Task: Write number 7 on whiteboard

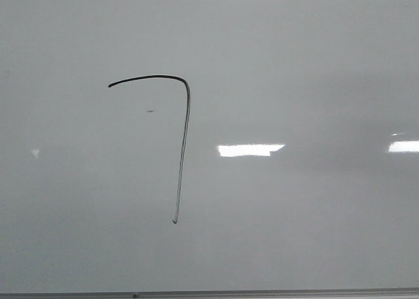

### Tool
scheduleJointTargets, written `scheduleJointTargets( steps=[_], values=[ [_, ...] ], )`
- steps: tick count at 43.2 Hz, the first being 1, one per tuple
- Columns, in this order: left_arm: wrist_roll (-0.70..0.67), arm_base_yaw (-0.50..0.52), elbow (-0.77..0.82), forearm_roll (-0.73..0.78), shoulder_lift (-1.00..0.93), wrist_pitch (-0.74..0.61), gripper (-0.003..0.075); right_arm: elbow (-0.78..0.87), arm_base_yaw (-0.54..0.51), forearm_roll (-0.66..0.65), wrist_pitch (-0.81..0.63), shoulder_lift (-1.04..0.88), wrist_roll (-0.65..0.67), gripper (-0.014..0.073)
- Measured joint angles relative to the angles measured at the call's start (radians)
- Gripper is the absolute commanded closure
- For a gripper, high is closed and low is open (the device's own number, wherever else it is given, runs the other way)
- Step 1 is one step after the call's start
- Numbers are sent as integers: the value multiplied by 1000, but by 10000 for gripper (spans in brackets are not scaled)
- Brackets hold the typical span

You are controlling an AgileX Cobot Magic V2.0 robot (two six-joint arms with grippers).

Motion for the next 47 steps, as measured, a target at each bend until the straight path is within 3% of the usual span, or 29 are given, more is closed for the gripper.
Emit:
scheduleJointTargets(
  steps=[10,22,37,47],
  values=[
    [0,0,0,0,0,0,741,0,0,-5,-12,0,0,661],
    [0,0,0,0,0,0,741,132,-29,-91,-273,-95,17,661],
    [0,0,0,0,0,0,741,344,-166,-321,-308,-302,385,661],
    [0,0,0,0,0,0,741,407,-185,-401,-310,-331,442,661]
  ],
)
